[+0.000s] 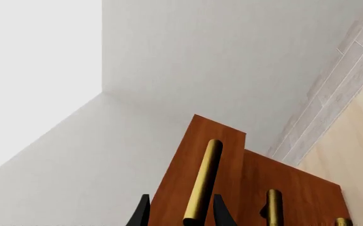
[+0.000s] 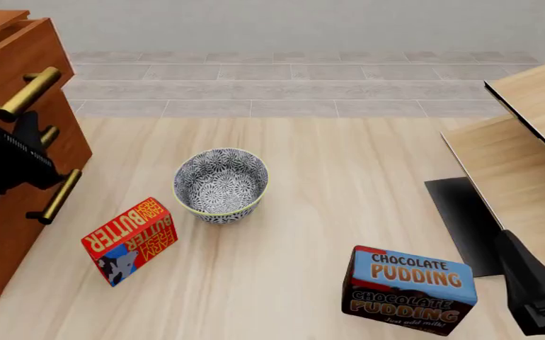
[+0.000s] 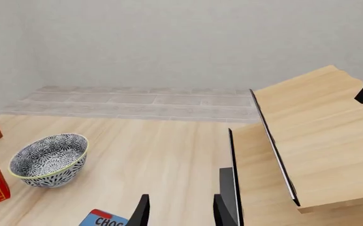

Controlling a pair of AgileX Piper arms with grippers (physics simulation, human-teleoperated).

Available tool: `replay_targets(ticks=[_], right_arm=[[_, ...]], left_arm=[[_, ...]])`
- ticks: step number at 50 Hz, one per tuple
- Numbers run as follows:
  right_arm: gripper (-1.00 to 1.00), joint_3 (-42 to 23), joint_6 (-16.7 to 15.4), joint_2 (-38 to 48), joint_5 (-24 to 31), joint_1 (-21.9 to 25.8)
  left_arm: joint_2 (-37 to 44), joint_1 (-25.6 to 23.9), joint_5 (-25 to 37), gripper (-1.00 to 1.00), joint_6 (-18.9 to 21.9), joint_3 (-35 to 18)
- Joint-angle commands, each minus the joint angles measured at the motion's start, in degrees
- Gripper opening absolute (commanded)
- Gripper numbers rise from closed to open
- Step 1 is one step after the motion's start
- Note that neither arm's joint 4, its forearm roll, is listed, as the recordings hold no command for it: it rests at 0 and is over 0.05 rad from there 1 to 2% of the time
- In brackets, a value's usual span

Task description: Close the top drawer of the cabinet.

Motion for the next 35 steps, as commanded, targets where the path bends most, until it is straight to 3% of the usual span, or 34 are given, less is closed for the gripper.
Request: replay_targets(ticks=[1,35], right_arm=[[1.00,0.08,-0.19,0.00,0.00,0.02],[1.00,-0.24,-0.40,0.00,0.23,0.29]], left_arm=[[-0.04,1.79,-0.42,1.00,-0.14,-0.48],[-0.03,2.72,-0.42,1.00,0.30,-1.06]])
